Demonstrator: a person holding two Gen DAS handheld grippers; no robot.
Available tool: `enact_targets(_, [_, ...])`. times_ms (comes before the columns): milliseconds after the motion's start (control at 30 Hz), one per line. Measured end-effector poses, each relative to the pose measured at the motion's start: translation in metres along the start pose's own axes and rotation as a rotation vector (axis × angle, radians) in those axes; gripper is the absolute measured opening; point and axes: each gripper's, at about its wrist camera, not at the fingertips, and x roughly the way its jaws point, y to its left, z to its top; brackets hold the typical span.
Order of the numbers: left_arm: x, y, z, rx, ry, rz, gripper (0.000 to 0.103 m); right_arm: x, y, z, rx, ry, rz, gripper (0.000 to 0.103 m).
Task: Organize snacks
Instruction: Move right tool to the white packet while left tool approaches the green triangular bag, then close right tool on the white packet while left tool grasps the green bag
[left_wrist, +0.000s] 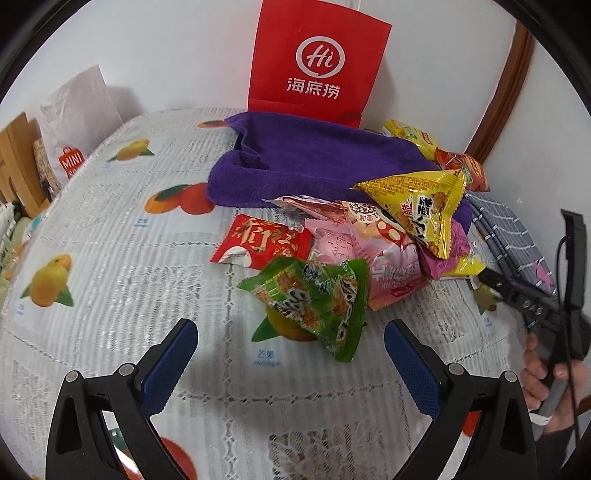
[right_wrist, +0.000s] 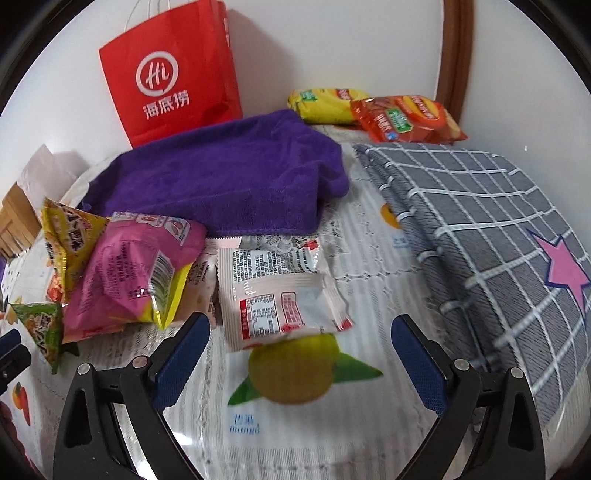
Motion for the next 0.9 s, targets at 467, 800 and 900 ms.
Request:
enact_targets(467, [0.012,-0.004,0.008,0.045,0.002,0.008,0.101,0.025,0.003,0.009,0.009,0.002,0.04,0.083])
enact_targets(800, [0.046,-0.012,0.012,0.077,0.051,0.077,0.084,0.018,-0.006,0.005,-0.007,0.008,0.032,0.052])
enact_targets(900, [0.046,-0.012,0.012,0.074,0.032,0.102,0.064,0.016,-0.008,0.004,-0.005,0.003,0.033,0.046])
